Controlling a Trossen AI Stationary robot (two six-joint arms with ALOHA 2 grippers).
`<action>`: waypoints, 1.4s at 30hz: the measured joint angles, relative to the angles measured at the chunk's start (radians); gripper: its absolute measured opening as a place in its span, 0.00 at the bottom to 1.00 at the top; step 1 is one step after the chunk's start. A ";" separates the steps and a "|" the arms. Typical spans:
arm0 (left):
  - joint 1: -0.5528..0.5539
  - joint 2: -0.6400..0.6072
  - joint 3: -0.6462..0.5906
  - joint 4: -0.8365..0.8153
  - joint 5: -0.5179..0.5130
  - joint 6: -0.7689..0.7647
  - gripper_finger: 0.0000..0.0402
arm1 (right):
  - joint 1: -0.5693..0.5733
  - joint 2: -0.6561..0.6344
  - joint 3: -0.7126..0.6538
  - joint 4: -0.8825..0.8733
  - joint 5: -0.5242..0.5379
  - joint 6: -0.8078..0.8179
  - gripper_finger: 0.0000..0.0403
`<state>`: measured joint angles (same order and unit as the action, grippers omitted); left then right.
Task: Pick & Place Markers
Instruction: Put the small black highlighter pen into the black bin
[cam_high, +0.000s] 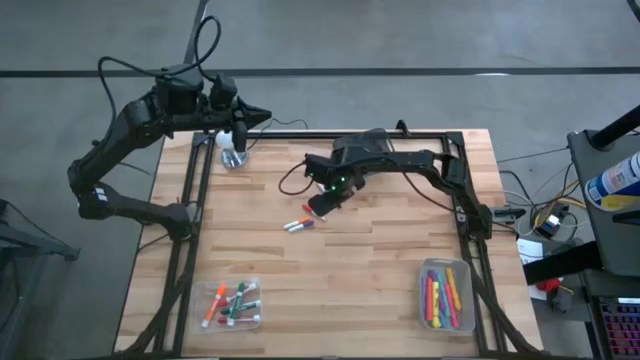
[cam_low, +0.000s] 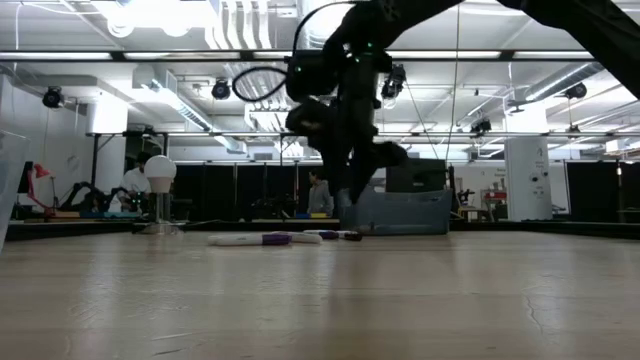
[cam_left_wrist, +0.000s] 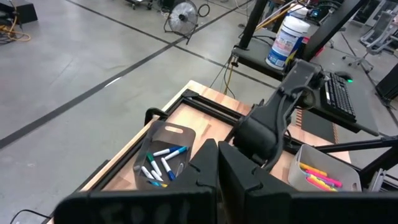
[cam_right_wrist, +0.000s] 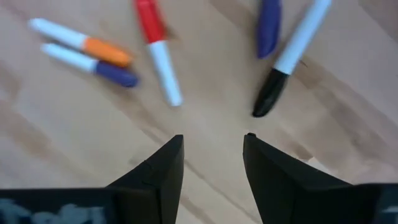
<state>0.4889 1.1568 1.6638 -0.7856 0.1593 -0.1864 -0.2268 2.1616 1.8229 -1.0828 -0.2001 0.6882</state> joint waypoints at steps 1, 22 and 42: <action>0.000 0.000 0.000 0.000 0.000 0.000 0.02 | -0.001 0.000 -0.017 0.013 0.009 0.010 0.39; 0.000 0.001 0.000 0.000 0.000 0.000 0.02 | -0.024 0.000 -0.208 0.227 0.146 0.016 0.38; 0.000 0.003 0.000 0.000 0.000 0.029 0.02 | -0.031 -0.006 -0.283 0.328 0.107 -0.039 0.14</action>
<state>0.4887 1.1595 1.6638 -0.7856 0.1594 -0.1574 -0.2573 2.1555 1.5403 -0.7551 -0.0928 0.6494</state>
